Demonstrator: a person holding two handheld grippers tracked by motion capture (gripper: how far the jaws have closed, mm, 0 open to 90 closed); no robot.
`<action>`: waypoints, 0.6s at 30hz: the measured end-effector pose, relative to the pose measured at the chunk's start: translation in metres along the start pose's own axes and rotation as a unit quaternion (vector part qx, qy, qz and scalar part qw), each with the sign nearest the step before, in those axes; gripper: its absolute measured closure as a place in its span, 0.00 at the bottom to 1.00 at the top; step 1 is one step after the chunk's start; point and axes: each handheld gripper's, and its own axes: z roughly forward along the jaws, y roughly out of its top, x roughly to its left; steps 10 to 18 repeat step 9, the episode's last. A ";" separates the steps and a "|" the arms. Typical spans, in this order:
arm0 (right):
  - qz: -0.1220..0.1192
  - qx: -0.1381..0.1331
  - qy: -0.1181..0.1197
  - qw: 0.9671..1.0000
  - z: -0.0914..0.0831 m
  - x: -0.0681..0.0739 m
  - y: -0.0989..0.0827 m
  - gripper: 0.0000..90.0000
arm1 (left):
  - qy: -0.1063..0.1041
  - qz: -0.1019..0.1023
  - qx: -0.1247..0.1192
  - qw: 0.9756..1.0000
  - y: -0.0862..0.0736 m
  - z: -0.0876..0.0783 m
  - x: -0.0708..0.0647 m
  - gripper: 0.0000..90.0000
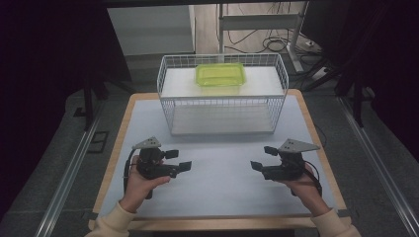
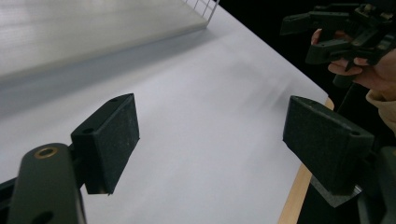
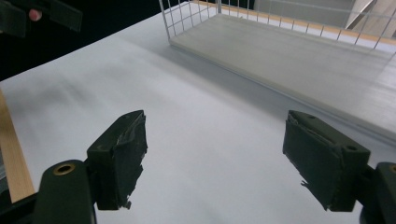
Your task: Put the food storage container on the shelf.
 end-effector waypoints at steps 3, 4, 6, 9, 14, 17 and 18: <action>-0.002 -0.002 0.001 1.000 0.001 0.001 0.000 0.24 | 0.002 0.000 -0.001 1.000 0.000 0.001 -0.001 0.20; -0.004 -0.002 0.000 1.000 0.001 0.001 0.000 0.23 | 0.002 0.001 -0.001 1.000 -0.001 0.001 -0.001 0.20; -0.006 -0.005 -0.002 1.000 0.001 0.002 0.000 0.22 | 0.005 0.002 -0.003 1.000 -0.002 0.002 0.000 0.21; -0.002 -0.007 -0.019 1.000 0.000 0.001 -0.004 0.17 | 0.015 0.001 0.000 1.000 -0.007 0.004 0.001 0.21; -0.002 -0.007 -0.019 1.000 0.000 0.001 -0.004 0.17 | 0.015 0.001 0.000 1.000 -0.007 0.004 0.001 0.21; -0.002 -0.007 -0.019 1.000 0.000 0.001 -0.004 0.17 | 0.015 0.001 0.000 1.000 -0.007 0.004 0.001 0.21; -0.002 -0.007 -0.019 1.000 0.000 0.001 -0.004 0.17 | 0.015 0.001 0.000 1.000 -0.007 0.004 0.001 0.21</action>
